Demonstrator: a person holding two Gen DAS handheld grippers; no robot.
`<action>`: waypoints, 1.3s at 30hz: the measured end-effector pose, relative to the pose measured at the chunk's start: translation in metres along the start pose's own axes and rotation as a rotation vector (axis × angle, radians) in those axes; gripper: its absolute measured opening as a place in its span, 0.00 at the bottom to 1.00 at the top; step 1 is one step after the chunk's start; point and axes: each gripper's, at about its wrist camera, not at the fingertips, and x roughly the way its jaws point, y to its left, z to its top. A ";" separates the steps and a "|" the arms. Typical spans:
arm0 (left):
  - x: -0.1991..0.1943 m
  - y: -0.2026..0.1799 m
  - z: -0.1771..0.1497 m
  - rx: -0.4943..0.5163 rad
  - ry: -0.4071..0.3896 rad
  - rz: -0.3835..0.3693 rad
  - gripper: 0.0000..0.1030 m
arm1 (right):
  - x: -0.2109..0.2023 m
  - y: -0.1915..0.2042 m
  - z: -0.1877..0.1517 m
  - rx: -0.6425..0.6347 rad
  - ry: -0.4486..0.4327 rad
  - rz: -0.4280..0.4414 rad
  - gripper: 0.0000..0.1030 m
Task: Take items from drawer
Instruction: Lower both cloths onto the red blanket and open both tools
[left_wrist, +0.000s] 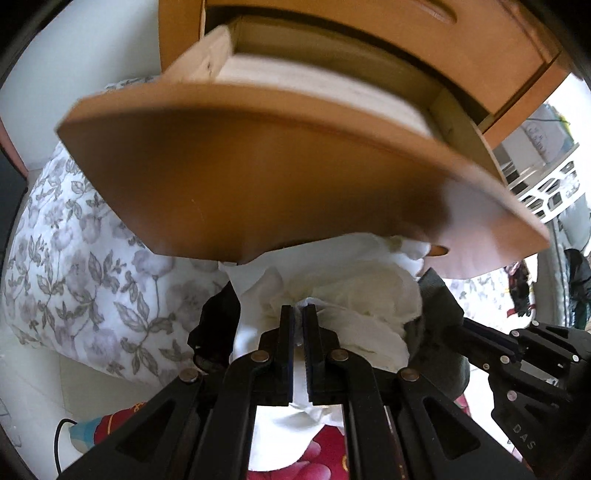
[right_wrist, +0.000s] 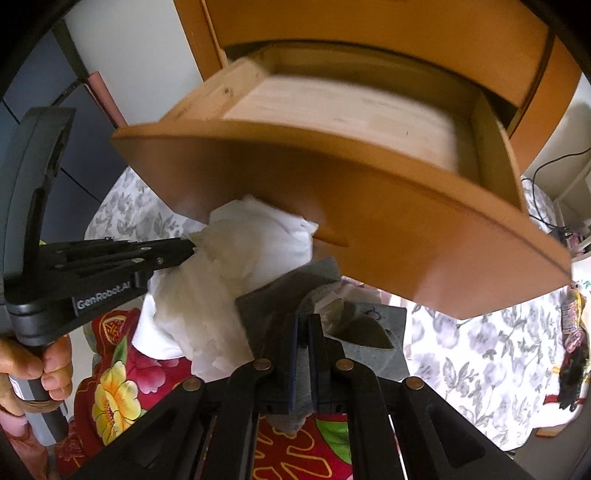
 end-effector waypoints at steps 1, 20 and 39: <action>0.002 0.001 0.000 -0.001 0.006 0.002 0.05 | 0.004 -0.001 0.000 0.002 0.009 0.001 0.06; -0.066 -0.004 0.004 0.024 -0.111 0.055 0.54 | -0.031 -0.013 0.001 0.059 -0.048 -0.005 0.19; -0.127 -0.007 -0.010 0.043 -0.292 0.194 0.92 | -0.102 -0.029 -0.011 0.223 -0.217 -0.100 0.91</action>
